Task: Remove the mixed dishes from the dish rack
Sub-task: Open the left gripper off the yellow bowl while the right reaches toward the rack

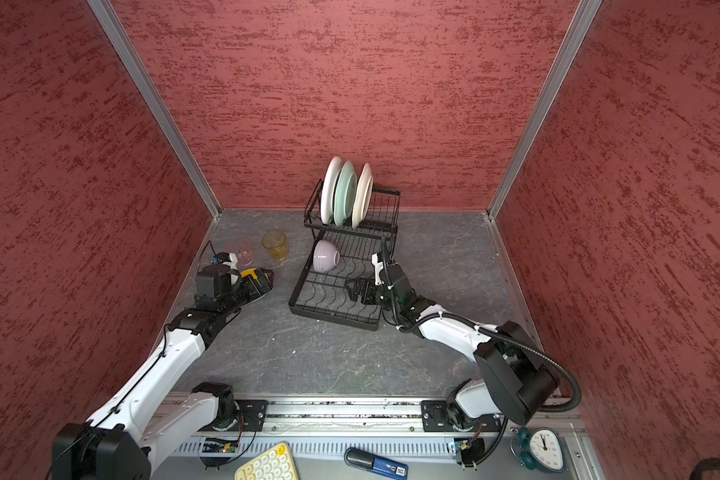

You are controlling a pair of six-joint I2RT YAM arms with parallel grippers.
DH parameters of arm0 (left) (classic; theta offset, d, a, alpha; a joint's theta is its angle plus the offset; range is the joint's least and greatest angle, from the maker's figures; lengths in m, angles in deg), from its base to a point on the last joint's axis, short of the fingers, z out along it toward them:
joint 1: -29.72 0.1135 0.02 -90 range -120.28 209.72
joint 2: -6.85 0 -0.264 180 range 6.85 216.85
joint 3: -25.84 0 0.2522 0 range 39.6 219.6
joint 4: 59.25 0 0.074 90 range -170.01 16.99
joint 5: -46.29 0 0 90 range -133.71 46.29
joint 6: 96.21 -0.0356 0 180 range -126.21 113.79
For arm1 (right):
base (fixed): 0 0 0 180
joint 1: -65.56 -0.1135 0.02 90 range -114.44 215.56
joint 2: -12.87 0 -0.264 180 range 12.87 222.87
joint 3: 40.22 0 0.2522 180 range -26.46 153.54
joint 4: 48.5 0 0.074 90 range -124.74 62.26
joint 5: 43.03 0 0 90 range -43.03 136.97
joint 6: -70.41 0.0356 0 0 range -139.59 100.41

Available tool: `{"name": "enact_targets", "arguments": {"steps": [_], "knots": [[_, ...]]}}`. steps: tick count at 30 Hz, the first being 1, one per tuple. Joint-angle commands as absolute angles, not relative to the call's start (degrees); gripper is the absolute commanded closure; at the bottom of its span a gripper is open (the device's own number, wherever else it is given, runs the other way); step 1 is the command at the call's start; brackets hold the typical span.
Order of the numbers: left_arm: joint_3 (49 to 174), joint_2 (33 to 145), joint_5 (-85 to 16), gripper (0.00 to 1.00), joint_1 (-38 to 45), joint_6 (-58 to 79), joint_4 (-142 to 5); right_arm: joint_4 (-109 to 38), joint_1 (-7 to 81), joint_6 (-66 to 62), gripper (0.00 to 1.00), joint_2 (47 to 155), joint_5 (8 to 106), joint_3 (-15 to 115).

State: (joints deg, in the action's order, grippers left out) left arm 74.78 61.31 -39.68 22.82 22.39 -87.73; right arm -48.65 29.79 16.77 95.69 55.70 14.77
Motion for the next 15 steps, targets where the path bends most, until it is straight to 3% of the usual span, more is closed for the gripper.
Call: {"name": "enact_targets", "arguments": {"steps": [1,15], "knots": [[73.21,60.82,-38.72,0.0,22.0,22.05,-84.8,-50.34,30.09,16.38,0.01,99.03,55.05,18.7],[70.69,59.78,-37.1,0.0,21.3,22.79,-83.26,-55.53,27.44,16.42,0.02,110.55,56.29,27.73]]}}
